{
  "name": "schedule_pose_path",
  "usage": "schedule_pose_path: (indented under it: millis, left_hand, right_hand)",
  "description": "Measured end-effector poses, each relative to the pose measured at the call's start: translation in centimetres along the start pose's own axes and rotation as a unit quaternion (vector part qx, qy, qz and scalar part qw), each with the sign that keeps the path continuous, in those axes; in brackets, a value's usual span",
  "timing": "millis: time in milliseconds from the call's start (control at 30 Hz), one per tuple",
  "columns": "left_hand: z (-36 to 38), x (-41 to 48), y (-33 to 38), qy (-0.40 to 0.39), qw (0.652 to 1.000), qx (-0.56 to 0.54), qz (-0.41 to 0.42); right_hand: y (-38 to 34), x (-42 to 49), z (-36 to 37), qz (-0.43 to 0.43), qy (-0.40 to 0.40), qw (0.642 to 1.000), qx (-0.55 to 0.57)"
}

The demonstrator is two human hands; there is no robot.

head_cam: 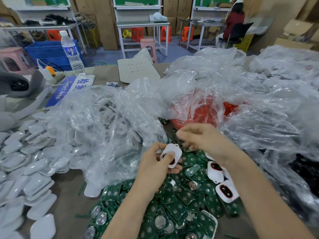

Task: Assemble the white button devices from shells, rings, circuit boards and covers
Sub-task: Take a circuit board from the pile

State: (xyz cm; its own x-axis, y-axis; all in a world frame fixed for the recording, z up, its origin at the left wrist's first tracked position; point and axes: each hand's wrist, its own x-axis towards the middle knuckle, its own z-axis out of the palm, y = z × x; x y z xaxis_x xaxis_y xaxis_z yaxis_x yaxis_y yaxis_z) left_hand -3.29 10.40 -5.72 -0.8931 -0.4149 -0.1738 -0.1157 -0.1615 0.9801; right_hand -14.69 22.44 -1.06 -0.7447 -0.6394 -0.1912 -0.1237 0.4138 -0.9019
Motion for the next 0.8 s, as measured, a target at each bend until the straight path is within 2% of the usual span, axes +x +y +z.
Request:
schedule_pose_path:
  millis: [100,133,200,300,367,567,633,667,733,800]
  left_hand:
    - [-0.2,0.1,0.1,-0.008,0.998,-0.055,-0.022]
    - [-0.3,0.2,0.2,-0.008,0.997,-0.070,-0.027]
    - [-0.4,0.2,0.2,-0.008,0.995,-0.098,-0.034]
    - [-0.7,0.4,0.2,-0.002,0.991,-0.128,-0.044]
    - [-0.9,0.5,0.1,-0.003,0.988,-0.143,-0.050]
    - [-0.8,0.8,0.2,0.009,0.974,-0.215,-0.072]
    - [-0.7,0.9,0.2,0.015,0.973,-0.218,-0.078]
    - [-0.6,1.0,0.3,0.020,0.971,-0.222,-0.084]
    - [-0.6,1.0,0.3,0.026,0.969,-0.228,-0.090]
    - [-0.6,0.9,0.3,0.020,0.970,-0.226,-0.087]
  right_hand:
    - [-2.9,4.9,-1.3,-0.071,0.130,0.988,-0.050]
    - [-3.6,7.2,-1.2,-0.090,0.141,0.981,-0.100]
    - [-4.7,11.3,-0.3,-0.083,0.104,0.957,-0.257]
    - [-4.5,14.8,1.0,-0.048,0.035,0.874,-0.483]
    - [-4.5,15.7,1.4,-0.030,0.016,0.844,-0.535]
    - [-5.1,16.6,1.9,0.000,0.021,0.796,-0.605]
    - [-4.8,16.7,1.4,-0.004,0.032,0.804,-0.593]
    - [-4.8,16.6,0.8,-0.010,0.036,0.821,-0.569]
    - [-5.0,16.1,-0.8,-0.026,0.058,0.884,-0.464]
    - [-5.7,14.5,-2.6,-0.054,0.117,0.966,-0.224]
